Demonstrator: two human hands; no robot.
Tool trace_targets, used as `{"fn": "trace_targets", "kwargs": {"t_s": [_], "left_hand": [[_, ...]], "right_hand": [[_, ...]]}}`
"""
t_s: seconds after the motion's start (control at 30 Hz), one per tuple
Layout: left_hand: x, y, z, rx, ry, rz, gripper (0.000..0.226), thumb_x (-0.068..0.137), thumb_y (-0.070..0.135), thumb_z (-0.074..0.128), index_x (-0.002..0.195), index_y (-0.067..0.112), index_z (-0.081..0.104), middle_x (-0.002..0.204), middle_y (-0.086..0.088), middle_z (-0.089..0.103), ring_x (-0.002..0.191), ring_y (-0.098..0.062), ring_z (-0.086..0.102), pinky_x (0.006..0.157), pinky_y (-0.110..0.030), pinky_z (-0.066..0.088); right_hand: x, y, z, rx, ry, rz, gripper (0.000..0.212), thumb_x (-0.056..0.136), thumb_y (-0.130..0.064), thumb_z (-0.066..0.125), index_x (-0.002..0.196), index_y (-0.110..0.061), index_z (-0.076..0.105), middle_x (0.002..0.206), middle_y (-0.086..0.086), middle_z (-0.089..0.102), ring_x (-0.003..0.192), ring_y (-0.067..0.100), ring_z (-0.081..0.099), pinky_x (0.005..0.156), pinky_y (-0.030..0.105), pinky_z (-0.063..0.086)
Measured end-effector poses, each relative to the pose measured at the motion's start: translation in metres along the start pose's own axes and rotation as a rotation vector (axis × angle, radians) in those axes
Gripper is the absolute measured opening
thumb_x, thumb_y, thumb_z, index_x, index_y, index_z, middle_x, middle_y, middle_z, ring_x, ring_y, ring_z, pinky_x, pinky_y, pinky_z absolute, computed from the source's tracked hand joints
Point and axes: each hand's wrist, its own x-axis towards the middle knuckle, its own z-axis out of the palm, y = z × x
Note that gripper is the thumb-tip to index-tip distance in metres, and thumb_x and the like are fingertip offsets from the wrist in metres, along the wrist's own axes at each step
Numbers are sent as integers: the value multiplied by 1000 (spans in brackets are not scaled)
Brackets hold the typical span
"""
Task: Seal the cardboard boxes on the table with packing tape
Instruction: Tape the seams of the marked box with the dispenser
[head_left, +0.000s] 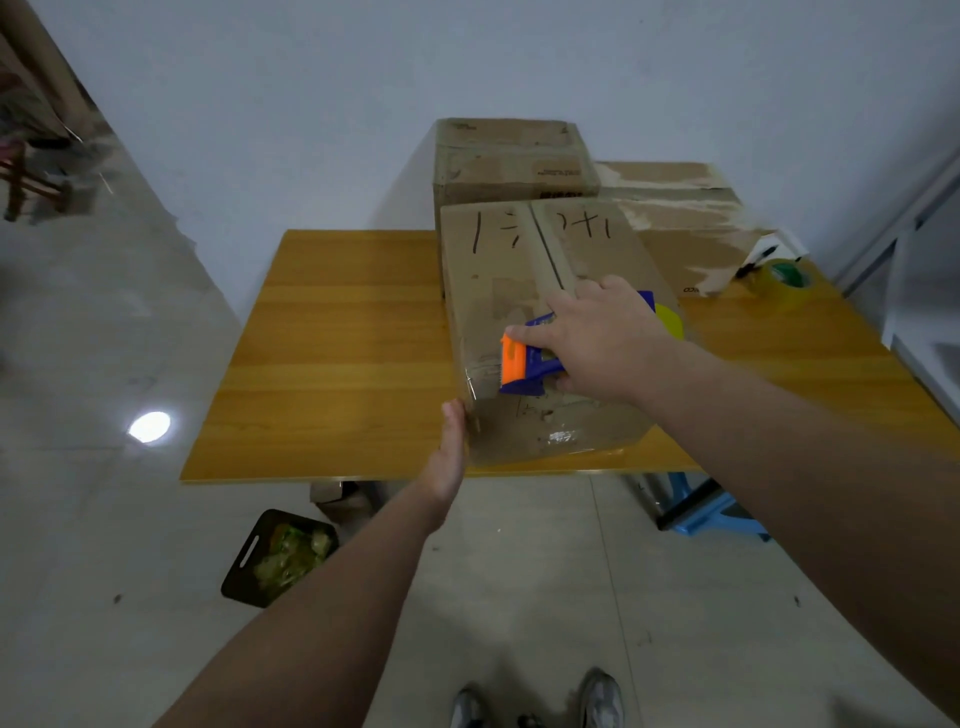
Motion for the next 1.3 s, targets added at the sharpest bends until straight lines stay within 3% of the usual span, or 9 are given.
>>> {"fn": "trace_targets", "kwargs": {"t_s": [0.1, 0.2, 0.27, 0.37, 0.57, 0.83, 1.1, 1.2, 1.3], "left_hand": [[12, 1, -26, 178, 147, 203, 51, 101, 41, 32, 149, 31, 17, 157, 9, 12, 142, -10, 12, 110, -26, 10], [22, 24, -41, 646, 101, 567, 73, 94, 9, 51, 149, 33, 10, 154, 17, -2, 139, 1, 1, 111, -22, 6], [35, 38, -47, 1022, 51, 684, 81, 89, 11, 57, 149, 31, 6, 151, 17, -11, 140, -3, -6, 113, -27, -1], [46, 48, -48, 1266, 23, 757, 86, 86, 21, 61, 150, 27, 4, 149, 14, -15, 141, -6, -9, 113, -27, -5], [46, 45, -37, 1362, 129, 740, 100, 81, 34, 69, 150, 25, -3, 156, 11, -9, 139, -4, -14, 116, -30, -4], [24, 51, -34, 1457, 122, 871, 48, 103, 27, 28, 149, 20, 17, 156, 3, 15, 144, -10, 7, 115, -22, 0], [5, 34, -3, 1422, 322, 645, 67, 99, 26, 38, 150, 16, -5, 159, 2, -2, 144, -9, -3, 112, -23, -8], [1, 35, -4, 1433, 361, 585, 69, 98, 32, 41, 150, 22, -3, 158, 7, 1, 145, -10, 0, 114, -26, -5], [-2, 40, -5, 1517, 404, 515, 66, 98, 41, 38, 150, 27, 0, 158, 11, 3, 145, -15, 2, 116, -35, -3]], "right_hand": [[0, 1, -1, 8, 1, 2, 67, 92, -50, 52, 147, -40, 16, 123, 6, 49, 109, 28, 50, 87, 39, 39], [0, 2, -1, 13, 14, -19, 66, 92, -50, 52, 147, -40, 17, 124, 6, 49, 109, 28, 51, 87, 39, 40], [1, 3, -1, 25, 20, -27, 66, 92, -49, 52, 147, -40, 17, 124, 6, 49, 109, 28, 52, 87, 39, 39], [2, 3, 0, 19, 31, -24, 66, 91, -49, 53, 147, -40, 18, 123, 7, 50, 108, 27, 52, 86, 39, 40], [2, 3, 4, 16, 44, -22, 68, 91, -50, 53, 147, -40, 17, 124, 6, 49, 110, 28, 51, 87, 39, 39], [2, 3, 4, 14, 55, -39, 66, 92, -47, 52, 148, -37, 17, 124, 7, 49, 109, 28, 52, 87, 40, 40], [0, 17, -2, 25, 8, -120, 76, 86, -57, 55, 147, -40, 13, 125, 7, 47, 105, 27, 54, 75, 36, 42], [-13, 31, 0, 63, 26, -153, 83, 82, -64, 56, 147, -43, 8, 129, 7, 44, 112, 27, 49, 86, 38, 42], [-40, 71, 12, 10, 7, -143, 80, 85, -65, 51, 148, -45, 6, 128, 6, 42, 110, 26, 48, 80, 34, 35]]}}
